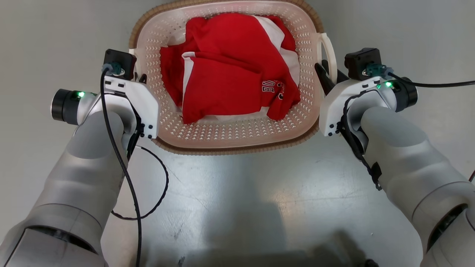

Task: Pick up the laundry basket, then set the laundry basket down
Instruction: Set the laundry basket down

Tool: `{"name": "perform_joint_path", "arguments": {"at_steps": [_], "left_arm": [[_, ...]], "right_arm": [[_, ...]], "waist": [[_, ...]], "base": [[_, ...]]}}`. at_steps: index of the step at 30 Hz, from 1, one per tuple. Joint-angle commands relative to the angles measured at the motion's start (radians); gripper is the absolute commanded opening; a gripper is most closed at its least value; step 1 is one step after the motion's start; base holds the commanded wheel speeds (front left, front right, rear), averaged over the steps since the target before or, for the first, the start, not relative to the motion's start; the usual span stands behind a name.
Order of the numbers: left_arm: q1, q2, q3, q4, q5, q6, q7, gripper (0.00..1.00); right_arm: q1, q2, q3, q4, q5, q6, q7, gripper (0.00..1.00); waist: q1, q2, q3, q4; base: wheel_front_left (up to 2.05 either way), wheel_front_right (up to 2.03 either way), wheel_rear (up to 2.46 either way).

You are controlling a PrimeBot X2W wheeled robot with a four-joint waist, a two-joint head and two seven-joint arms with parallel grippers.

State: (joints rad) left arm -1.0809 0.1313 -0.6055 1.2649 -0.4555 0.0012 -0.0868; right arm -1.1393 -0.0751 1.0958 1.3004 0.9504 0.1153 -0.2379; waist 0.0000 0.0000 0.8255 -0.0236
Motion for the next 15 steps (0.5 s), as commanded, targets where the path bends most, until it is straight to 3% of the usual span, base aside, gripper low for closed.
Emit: {"name": "perform_joint_path", "arguments": {"at_steps": [1, 15], "left_arm": [[-0.023, 0.037, 0.011, -0.003, 0.005, 0.010, -0.017, 0.00], [-0.057, 0.046, 0.000, 0.016, -0.005, 0.012, -0.026, 0.00]], "right_arm": [[0.011, 0.013, 0.002, -0.010, -0.020, 0.015, -0.018, 0.00], [0.022, 0.006, -0.042, -0.010, -0.059, 0.015, -0.023, 0.00]], "waist": [[0.0000, 0.0000, 0.022, 0.002], [0.0000, 0.0000, 0.050, 0.000]], "base": [[0.00, 0.00, 0.00], [0.00, 0.00, 0.00]]}}
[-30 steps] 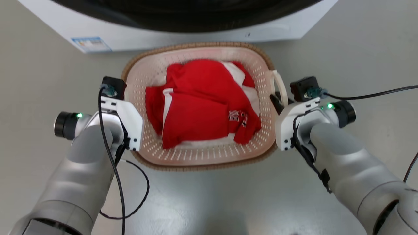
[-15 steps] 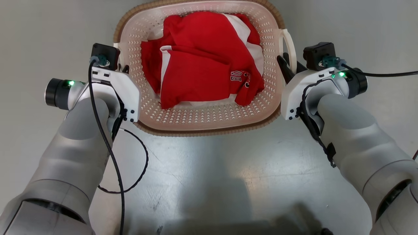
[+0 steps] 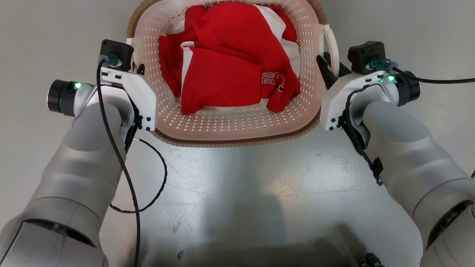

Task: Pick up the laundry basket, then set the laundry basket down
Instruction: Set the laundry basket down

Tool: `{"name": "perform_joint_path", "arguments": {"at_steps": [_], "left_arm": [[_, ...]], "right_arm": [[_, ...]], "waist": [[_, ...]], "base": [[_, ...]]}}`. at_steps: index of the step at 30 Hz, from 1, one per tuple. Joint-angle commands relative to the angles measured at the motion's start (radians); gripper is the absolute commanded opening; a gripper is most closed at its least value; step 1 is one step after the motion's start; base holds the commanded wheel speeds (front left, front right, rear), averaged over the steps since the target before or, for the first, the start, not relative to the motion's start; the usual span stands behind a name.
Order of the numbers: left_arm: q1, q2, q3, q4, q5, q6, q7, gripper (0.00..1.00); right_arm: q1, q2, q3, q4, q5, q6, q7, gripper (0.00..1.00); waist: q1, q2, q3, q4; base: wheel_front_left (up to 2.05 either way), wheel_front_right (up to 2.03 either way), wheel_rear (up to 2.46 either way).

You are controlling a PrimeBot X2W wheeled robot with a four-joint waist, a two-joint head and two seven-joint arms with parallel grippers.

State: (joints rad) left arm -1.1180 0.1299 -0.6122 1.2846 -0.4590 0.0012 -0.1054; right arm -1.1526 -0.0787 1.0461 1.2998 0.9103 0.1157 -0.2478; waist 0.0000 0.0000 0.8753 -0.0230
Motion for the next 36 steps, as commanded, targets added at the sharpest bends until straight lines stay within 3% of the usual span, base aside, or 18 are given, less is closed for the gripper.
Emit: {"name": "perform_joint_path", "arguments": {"at_steps": [1, 6, 7, 9, 10, 11, 12, 16, 26, 36], "left_arm": [[-0.020, 0.047, 0.007, -0.004, -0.002, 0.012, -0.007, 0.00], [-0.018, 0.047, 0.001, 0.000, -0.006, 0.016, 0.005, 0.00], [-0.018, 0.047, 0.000, 0.001, -0.006, 0.018, 0.005, 0.17], [-0.016, 0.046, 0.001, 0.002, -0.010, 0.027, 0.015, 0.48], [-0.014, 0.046, 0.003, 0.002, -0.014, 0.031, 0.022, 0.73], [-0.014, 0.045, 0.006, 0.003, -0.019, 0.035, 0.026, 0.93], [-0.015, 0.044, 0.006, 0.003, -0.020, 0.040, 0.026, 1.00], [-0.018, 0.046, 0.008, 0.004, -0.025, 0.062, 0.020, 1.00], [-0.004, 0.056, 0.008, 0.005, -0.042, 0.066, 0.020, 1.00], [0.068, 0.036, 0.030, 0.005, -0.082, 0.057, -0.090, 1.00]], "right_arm": [[0.035, 0.009, 0.007, -0.009, -0.018, 0.015, -0.013, 0.00], [0.041, 0.011, -0.006, -0.009, -0.030, 0.015, -0.013, 0.00], [0.042, 0.009, -0.011, -0.009, -0.032, 0.015, -0.013, 0.02], [0.042, 0.007, -0.019, -0.009, -0.039, 0.015, -0.011, 0.37], [0.039, 0.003, -0.025, -0.009, -0.045, 0.015, -0.012, 0.64], [0.040, 0.002, -0.033, -0.009, -0.048, 0.015, -0.012, 1.00], [0.042, 0.001, -0.039, -0.009, -0.051, 0.015, -0.010, 1.00], [0.040, -0.005, -0.065, -0.009, -0.075, 0.015, -0.011, 1.00], [0.053, 0.003, -0.143, -0.009, -0.140, 0.015, -0.013, 1.00], [0.083, -0.018, -0.315, -0.071, -0.288, 0.015, -0.014, 1.00]], "waist": [[0.0000, 0.0000, 0.000, -0.001], [0.0000, 0.0000, 0.000, -0.002], [0.0000, 0.0000, 0.000, -0.002], [0.0000, 0.0000, 0.000, -0.002], [0.0000, 0.0000, 0.000, -0.002], [0.0000, 0.0000, 0.000, -0.001], [0.0000, 0.0000, 0.001, 0.000], [0.0000, 0.0000, 0.003, 0.001], [0.0000, 0.0000, -0.027, -0.003], [0.0000, 0.0000, -0.155, -0.002]], "base": [[0.00, 0.00, 0.00], [0.00, 0.00, 0.00], [0.00, 0.00, 0.00], [0.00, 0.00, 0.00], [0.00, 0.00, 0.00], [0.00, 0.00, 0.00], [0.00, 0.00, 0.00], [0.00, 0.00, 0.00], [0.00, 0.00, 0.00], [0.00, 0.00, 0.00]]}}
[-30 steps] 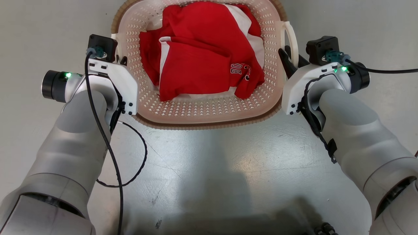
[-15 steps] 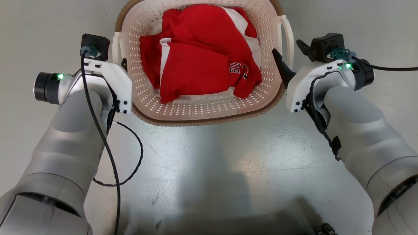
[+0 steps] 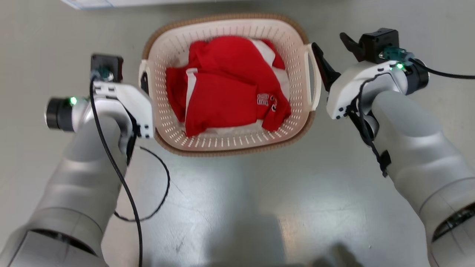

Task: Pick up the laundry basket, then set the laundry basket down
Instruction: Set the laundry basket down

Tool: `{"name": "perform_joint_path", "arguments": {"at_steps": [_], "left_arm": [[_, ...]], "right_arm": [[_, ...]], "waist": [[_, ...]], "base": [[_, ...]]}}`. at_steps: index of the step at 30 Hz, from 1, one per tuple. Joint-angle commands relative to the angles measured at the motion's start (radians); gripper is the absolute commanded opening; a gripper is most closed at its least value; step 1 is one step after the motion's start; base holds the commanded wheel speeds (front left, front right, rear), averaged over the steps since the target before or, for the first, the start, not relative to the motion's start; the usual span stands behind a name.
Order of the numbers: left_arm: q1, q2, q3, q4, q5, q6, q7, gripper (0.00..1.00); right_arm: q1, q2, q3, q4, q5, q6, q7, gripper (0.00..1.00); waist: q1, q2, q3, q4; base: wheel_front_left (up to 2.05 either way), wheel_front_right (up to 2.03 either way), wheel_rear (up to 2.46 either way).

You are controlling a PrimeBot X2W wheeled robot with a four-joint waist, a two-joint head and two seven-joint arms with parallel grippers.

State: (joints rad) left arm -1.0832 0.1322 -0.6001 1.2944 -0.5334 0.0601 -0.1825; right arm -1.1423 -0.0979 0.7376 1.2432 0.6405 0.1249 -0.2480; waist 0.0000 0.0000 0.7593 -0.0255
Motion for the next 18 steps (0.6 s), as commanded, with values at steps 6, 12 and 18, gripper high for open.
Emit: {"name": "perform_joint_path", "arguments": {"at_steps": [6, 12, 18], "left_arm": [[0.098, 0.018, 0.032, -0.017, -0.026, -0.011, -0.067, 1.00], [0.170, 0.031, 0.060, -0.072, -0.041, -0.025, -0.078, 1.00], [0.310, 0.070, 0.141, -0.253, -0.035, -0.013, -0.079, 1.00]], "right_arm": [[0.158, -0.028, -0.179, -0.102, -0.180, 0.006, -0.014, 1.00], [0.254, -0.031, -0.330, -0.194, -0.321, 0.006, -0.014, 1.00], [0.391, -0.033, -0.497, -0.318, -0.485, 0.006, -0.014, 1.00]], "waist": [[0.0000, 0.0000, -0.162, 0.008], [0.0000, 0.0000, -0.280, 0.007], [0.0000, 0.0000, -0.429, 0.009]], "base": [[0.00, 0.00, 0.00], [0.00, 0.00, 0.00], [0.00, 0.00, 0.00]]}}
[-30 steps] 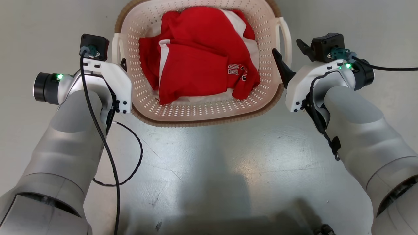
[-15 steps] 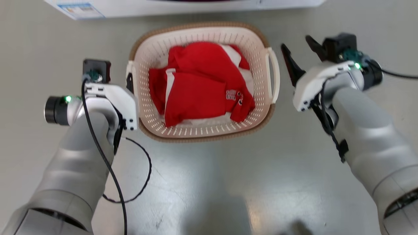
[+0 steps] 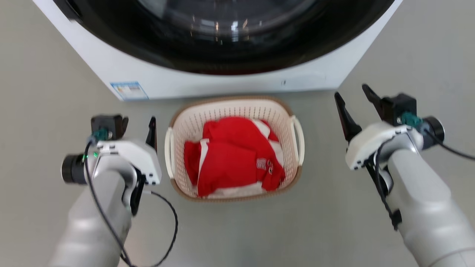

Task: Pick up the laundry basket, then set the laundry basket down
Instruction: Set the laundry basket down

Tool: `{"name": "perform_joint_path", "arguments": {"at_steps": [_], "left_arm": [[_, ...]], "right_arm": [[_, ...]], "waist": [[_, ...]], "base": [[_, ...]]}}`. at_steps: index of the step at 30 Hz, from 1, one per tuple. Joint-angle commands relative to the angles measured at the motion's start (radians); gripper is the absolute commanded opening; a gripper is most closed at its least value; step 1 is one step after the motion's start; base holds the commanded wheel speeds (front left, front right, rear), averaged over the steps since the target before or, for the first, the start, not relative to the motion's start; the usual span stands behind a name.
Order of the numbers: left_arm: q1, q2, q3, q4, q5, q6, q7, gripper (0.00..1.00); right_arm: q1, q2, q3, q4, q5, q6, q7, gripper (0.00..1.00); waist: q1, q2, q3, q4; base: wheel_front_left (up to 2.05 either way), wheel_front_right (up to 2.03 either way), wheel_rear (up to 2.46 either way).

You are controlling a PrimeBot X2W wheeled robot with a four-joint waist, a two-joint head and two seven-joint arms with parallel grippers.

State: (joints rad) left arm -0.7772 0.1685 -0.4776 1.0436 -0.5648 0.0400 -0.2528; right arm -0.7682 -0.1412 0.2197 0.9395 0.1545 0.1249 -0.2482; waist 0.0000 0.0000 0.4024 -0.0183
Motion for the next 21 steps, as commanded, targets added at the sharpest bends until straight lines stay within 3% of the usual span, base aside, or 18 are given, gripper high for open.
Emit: {"name": "perform_joint_path", "arguments": {"at_steps": [1, 10, 21], "left_arm": [[0.032, 0.039, 0.035, -0.035, 0.001, 0.007, -0.009, 1.00], [0.318, 0.064, 0.196, -0.326, 0.080, 0.031, -0.009, 1.00], [0.628, 0.052, 0.346, -0.597, 0.182, 0.015, -0.009, 1.00]], "right_arm": [[0.041, 0.012, -0.003, -0.035, -0.020, 0.006, -0.013, 1.00], [0.241, 0.018, -0.099, -0.234, -0.109, 0.006, -0.014, 1.00], [0.483, 0.013, -0.150, -0.450, -0.124, 0.006, -0.014, 1.00]], "waist": [[0.0000, 0.0000, -0.095, 0.002], [0.0000, 0.0000, -0.249, -0.015], [0.0000, 0.0000, -0.363, -0.027]], "base": [[0.00, 0.00, 0.00], [0.00, 0.00, 0.00], [0.00, 0.00, 0.00]]}}
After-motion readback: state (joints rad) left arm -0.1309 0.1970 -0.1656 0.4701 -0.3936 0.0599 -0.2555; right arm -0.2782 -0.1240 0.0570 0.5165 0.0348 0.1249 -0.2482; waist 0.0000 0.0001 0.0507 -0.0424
